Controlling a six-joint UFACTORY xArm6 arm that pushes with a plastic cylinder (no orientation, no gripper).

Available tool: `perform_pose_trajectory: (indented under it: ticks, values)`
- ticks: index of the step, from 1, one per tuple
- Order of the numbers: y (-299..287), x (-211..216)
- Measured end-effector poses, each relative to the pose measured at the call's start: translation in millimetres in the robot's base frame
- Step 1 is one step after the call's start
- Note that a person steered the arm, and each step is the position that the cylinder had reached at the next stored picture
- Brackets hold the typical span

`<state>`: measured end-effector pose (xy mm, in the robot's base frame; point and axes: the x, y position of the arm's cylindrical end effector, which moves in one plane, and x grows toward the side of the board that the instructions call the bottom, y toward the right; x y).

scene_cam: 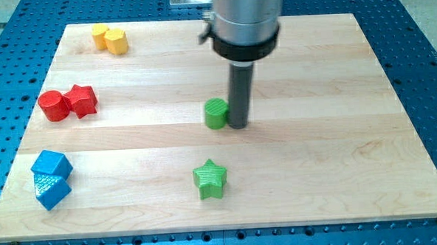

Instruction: Nudge the green circle

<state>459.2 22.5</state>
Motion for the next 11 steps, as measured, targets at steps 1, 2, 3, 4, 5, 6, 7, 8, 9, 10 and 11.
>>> perform_pose_trajectory:
  ticks: [1,2,3,4,5,6,7,8,9,10,11]
  values:
    - [9,-27]
    - [10,-39]
    - [24,-44]
    - [39,-38]
    - [52,-34]
    - [59,-28]
    - [57,-28]
    - [23,5]
    - [-42,9]
    - [-75,29]
    - [-142,11]
